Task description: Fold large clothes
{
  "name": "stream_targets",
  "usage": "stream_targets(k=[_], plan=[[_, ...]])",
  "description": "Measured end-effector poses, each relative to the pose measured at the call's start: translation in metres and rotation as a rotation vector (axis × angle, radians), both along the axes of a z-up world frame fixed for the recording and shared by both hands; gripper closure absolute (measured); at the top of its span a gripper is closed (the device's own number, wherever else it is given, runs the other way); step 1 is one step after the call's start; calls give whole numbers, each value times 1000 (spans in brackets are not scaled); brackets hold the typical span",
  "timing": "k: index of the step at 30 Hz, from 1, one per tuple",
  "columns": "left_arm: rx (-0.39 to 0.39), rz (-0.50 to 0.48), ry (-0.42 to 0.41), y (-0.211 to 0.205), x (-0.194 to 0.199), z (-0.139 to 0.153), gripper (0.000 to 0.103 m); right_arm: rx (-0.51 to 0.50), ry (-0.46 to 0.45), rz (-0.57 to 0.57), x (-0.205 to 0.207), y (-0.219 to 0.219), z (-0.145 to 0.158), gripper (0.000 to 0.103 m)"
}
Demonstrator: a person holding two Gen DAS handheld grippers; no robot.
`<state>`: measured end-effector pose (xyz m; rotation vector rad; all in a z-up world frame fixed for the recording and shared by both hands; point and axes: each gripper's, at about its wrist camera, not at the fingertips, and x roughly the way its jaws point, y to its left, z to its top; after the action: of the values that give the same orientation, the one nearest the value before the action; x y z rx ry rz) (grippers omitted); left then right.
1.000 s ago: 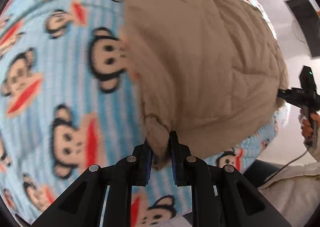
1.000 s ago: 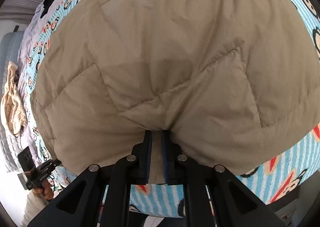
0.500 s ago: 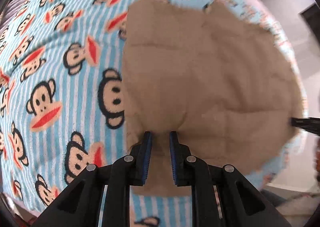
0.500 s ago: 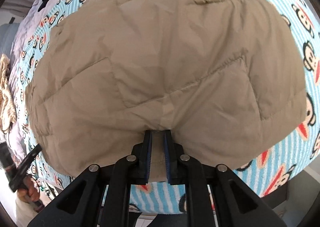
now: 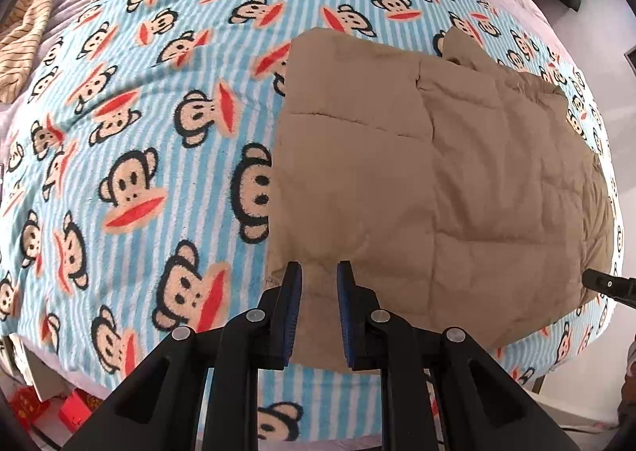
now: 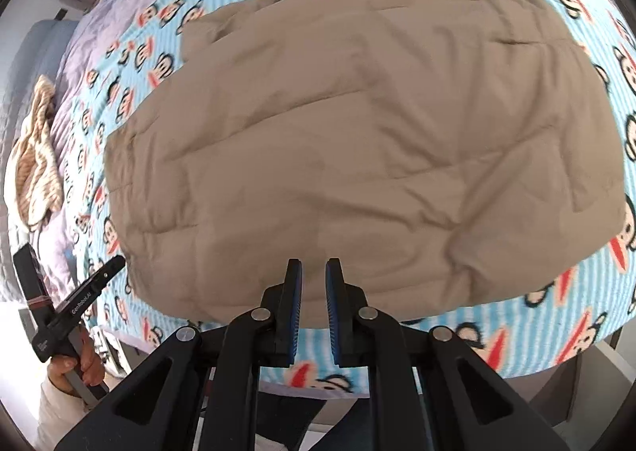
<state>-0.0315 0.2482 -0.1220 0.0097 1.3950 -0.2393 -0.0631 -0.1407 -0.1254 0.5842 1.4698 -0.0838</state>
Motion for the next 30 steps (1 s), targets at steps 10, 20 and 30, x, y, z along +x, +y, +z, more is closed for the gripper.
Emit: stream_targets(k=[10, 20, 30], plan=[[6, -37, -33, -19, -5, 11, 24, -7, 1, 64, 6, 15, 1, 58], [22, -78, -31, -36, 2, 5, 0, -31, -8, 65, 9, 18, 2, 46], [32, -89, -7, -43, 10, -6, 0, -99, -73, 92, 16, 32, 6, 17]])
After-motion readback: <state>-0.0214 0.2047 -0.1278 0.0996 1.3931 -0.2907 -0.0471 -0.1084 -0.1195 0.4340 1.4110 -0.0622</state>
